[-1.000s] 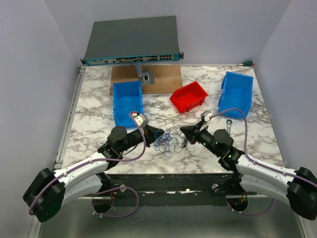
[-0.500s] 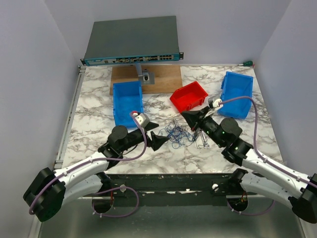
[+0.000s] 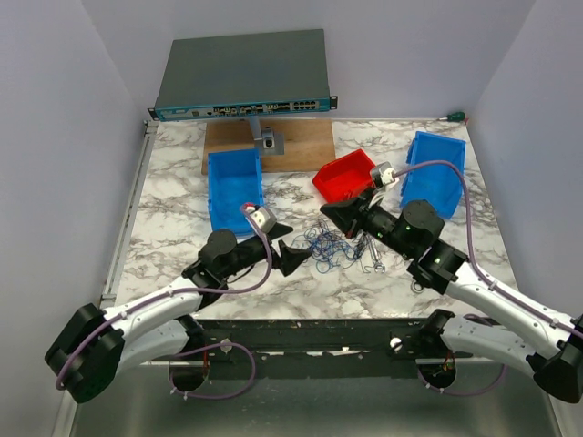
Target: Untangle the cables
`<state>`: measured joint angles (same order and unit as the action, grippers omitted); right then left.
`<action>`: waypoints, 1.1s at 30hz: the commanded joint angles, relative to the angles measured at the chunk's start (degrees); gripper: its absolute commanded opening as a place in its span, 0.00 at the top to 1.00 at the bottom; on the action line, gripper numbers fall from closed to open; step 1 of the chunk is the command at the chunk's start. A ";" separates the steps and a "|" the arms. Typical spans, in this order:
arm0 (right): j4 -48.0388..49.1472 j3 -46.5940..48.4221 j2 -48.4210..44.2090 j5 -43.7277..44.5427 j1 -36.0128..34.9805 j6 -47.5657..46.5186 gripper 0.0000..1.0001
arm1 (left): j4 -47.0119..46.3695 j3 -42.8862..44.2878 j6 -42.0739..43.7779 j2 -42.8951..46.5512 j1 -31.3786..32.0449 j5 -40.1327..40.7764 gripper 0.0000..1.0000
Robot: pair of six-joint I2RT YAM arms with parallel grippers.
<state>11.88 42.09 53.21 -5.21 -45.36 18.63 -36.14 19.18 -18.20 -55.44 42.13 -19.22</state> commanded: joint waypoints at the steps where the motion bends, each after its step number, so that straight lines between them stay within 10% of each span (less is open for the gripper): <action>1: -6.35 1.82 0.65 4.59 -0.16 2.47 0.94 | 2.11 3.42 0.09 -4.28 0.24 -2.11 0.06; 4: -14.11 1.60 3.71 18.90 -0.07 6.57 0.40 | 6.65 6.87 -0.35 -8.43 0.31 -0.66 0.06; 6: -17.60 0.72 6.80 21.65 0.87 7.80 0.28 | 8.31 8.43 -0.68 -10.73 0.31 -0.07 0.06; 15: -12.44 -13.13 10.93 16.84 19.12 16.84 0.35 | 13.08 12.67 -0.96 -16.63 0.33 0.96 0.07; 25: -9.97 -11.98 22.59 17.71 20.59 23.75 0.41 | 24.68 24.11 -0.96 -30.10 0.35 1.48 0.07; 33: -9.64 -11.08 23.25 17.60 20.58 24.09 0.79 | 33.69 33.19 -1.05 -39.73 0.69 -1.47 0.20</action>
<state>1.08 30.33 76.40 12.56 -24.91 41.58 -9.08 48.40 -18.94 -91.44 42.15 -18.65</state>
